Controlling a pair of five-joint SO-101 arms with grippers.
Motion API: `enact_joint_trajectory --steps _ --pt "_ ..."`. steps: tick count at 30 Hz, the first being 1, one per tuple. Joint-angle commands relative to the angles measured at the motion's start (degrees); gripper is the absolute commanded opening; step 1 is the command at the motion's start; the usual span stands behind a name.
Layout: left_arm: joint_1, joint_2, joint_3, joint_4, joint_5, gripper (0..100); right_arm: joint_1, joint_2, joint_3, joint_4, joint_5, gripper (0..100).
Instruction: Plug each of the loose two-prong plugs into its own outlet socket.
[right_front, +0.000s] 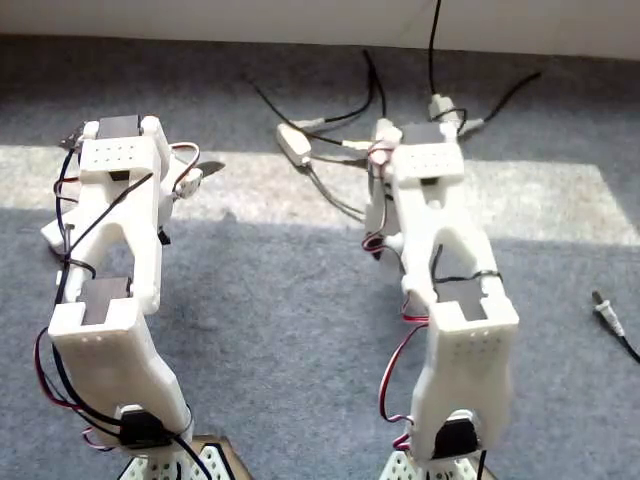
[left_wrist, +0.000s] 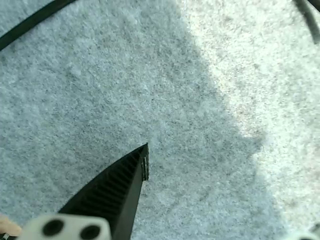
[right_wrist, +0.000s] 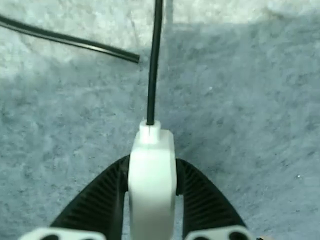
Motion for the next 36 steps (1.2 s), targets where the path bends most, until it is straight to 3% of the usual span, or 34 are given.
enact_joint_trajectory --steps 1,7,11,20,36 --pt "0.9 -0.3 -0.3 -0.2 0.2 54 -3.1 -3.9 7.3 -5.2 -2.6 2.2" --pt "0.9 -0.3 -0.3 -0.3 0.2 54 -4.4 -3.9 17.4 -16.0 1.5 2.7" --pt "0.9 -0.3 -0.3 -0.3 0.2 54 -8.9 -4.1 19.0 -17.3 2.5 3.2" --pt "0.9 -0.3 -0.3 -0.3 0.2 54 -18.9 -4.3 19.0 -17.4 2.7 23.7" --pt "0.5 -0.4 -0.7 -0.2 0.2 54 -29.8 -13.6 16.7 -19.1 10.1 23.8"
